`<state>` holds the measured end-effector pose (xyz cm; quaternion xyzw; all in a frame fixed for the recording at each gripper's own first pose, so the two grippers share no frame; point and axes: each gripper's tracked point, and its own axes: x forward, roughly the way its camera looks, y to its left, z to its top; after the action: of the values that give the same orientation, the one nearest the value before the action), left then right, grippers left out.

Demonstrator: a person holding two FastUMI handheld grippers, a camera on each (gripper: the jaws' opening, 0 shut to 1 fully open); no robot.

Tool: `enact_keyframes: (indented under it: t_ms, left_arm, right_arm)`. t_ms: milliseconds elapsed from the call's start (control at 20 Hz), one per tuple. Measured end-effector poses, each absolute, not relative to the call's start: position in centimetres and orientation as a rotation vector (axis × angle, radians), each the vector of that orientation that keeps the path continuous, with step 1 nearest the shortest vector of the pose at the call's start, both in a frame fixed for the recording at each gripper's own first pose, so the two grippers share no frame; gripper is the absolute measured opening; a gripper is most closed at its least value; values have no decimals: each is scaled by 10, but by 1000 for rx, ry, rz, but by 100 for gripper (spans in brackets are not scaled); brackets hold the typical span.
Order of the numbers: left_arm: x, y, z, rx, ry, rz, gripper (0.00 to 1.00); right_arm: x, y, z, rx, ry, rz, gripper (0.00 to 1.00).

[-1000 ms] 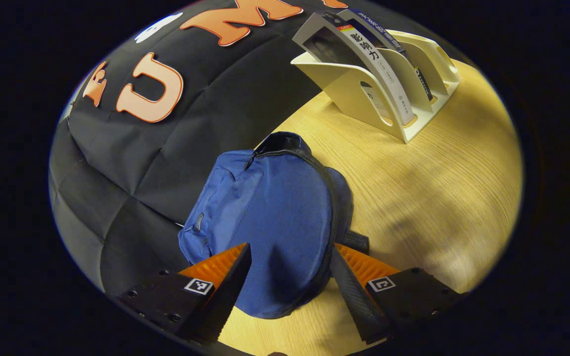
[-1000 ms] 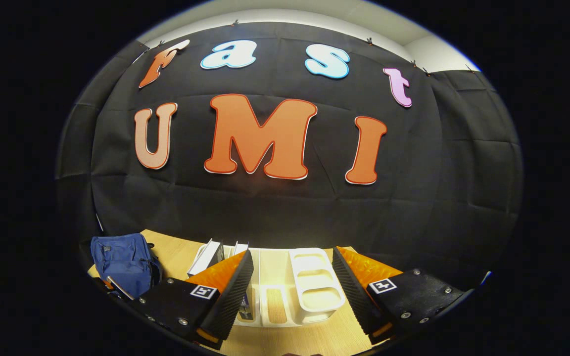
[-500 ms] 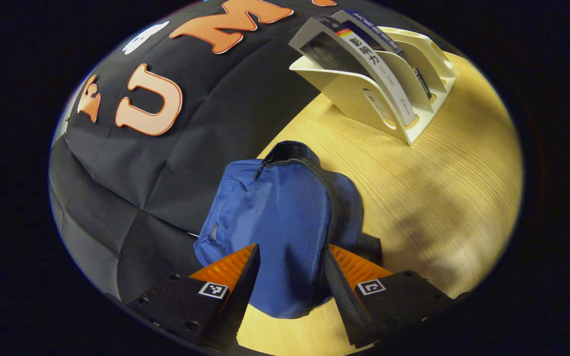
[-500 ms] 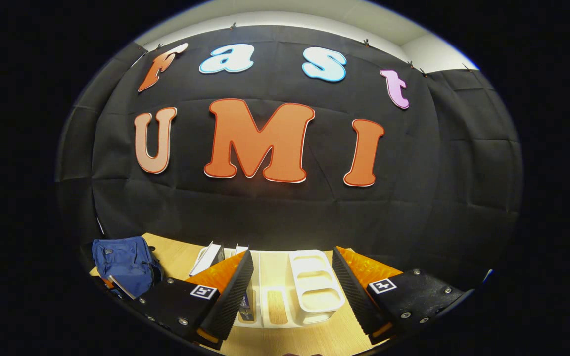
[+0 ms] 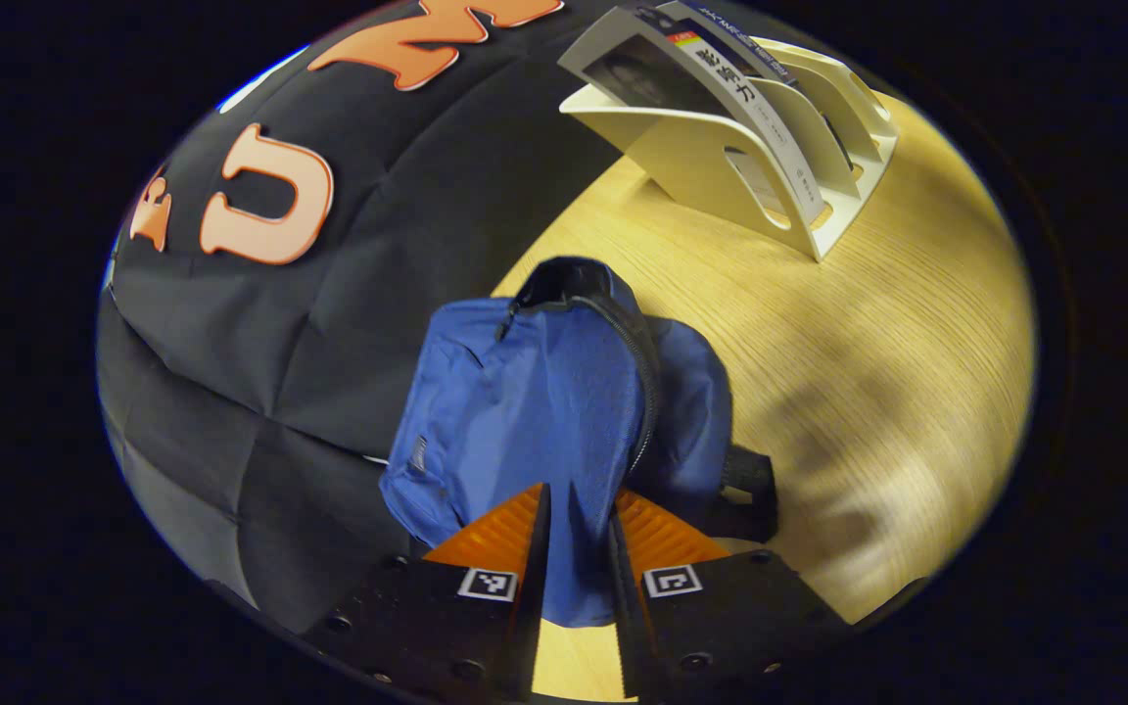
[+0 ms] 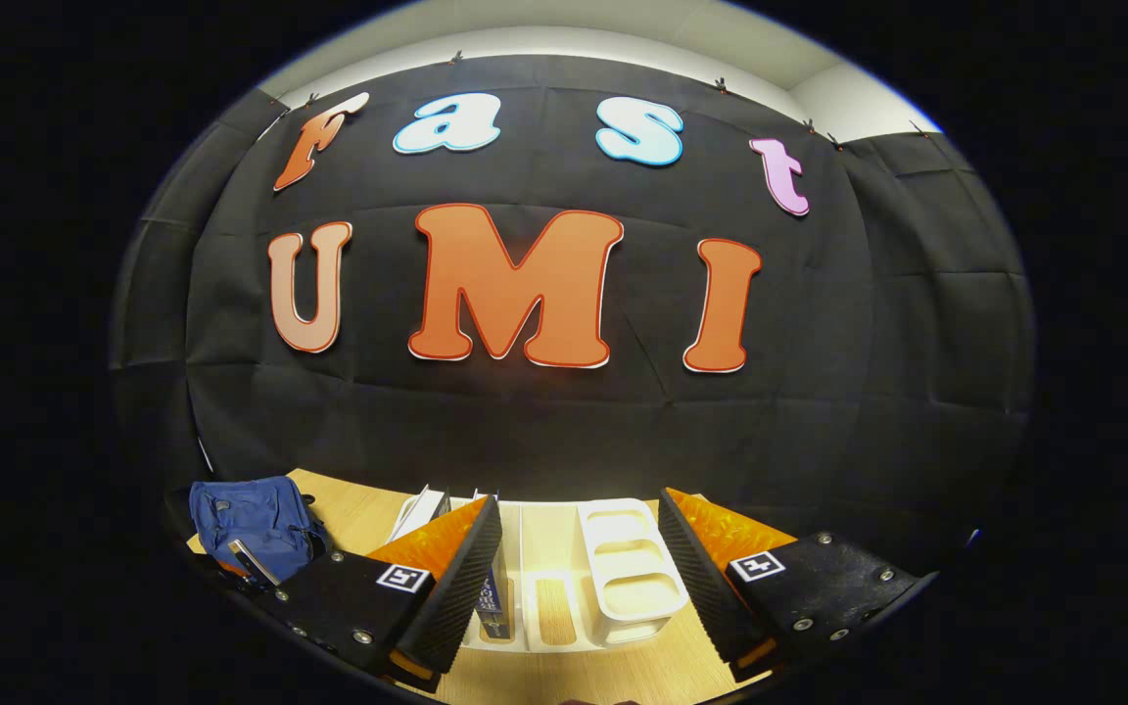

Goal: Open the schoolbag, grab two books from the bookshelf and put them into the schoolbag.

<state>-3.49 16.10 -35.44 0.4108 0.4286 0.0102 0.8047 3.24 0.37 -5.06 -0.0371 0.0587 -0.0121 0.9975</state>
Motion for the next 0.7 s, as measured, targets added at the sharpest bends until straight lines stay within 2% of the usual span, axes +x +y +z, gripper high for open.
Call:
enact_keyframes:
  t_ms: [100,150,200,250,350,700]
  left_arm:
    - [-36,164,-346,872,930,-2,21]
    - [-37,167,-344,856,941,-10,6]
    - [-35,171,-340,840,950,-18,11]
    - [-33,177,-335,827,956,-22,11]
    - [-29,180,-323,782,957,-41,7]
    - [10,205,-257,690,930,-103,6]
  right_arm:
    - [34,8,-52,-79,124,-8,95]
    - [36,11,-53,-89,129,3,95]
    - [37,12,-53,-95,135,9,95]
    - [39,18,-52,-93,141,30,95]
    - [43,34,-51,-91,156,82,95]
    - [65,101,-65,-204,294,267,95]
